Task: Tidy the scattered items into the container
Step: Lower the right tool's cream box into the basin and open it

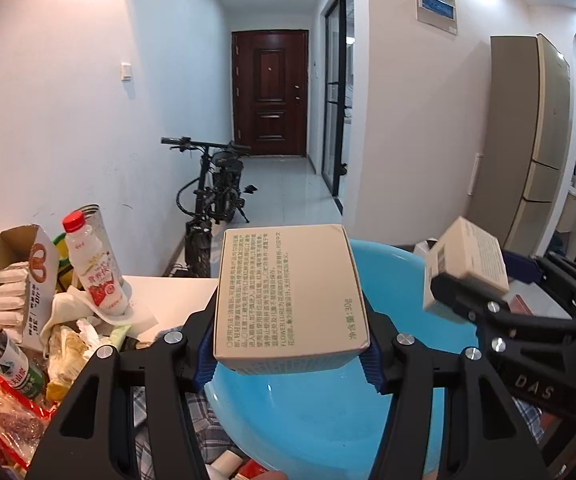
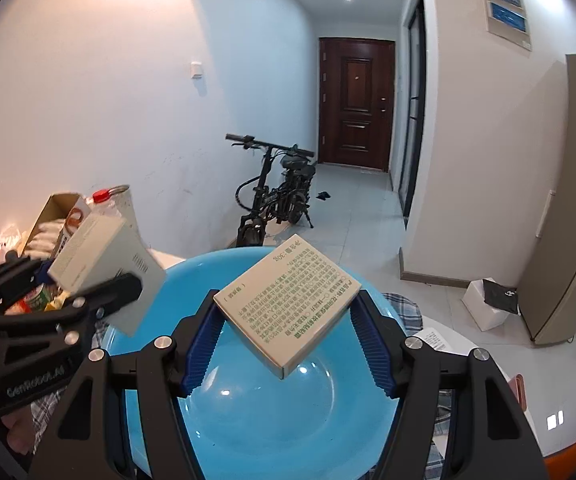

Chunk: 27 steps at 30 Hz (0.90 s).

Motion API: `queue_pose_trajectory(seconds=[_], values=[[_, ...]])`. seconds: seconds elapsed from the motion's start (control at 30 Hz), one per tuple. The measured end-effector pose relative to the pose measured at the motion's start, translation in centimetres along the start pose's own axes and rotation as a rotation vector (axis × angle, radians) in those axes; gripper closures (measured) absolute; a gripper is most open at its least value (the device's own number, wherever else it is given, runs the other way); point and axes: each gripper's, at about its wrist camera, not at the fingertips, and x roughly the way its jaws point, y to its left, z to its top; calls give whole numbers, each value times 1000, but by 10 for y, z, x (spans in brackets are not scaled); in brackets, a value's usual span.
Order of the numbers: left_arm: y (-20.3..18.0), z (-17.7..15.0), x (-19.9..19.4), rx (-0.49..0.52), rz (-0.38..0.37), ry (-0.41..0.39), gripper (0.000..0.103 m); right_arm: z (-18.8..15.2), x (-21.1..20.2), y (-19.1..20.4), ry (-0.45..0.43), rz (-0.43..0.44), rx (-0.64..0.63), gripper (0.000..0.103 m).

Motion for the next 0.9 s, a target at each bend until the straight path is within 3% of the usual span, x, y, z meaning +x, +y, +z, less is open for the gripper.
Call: queue_pose_trajectory(seconds=[0.9], values=[[9, 1, 8, -8, -16, 22, 47, -2, -3, 6, 11, 8, -22, 36]])
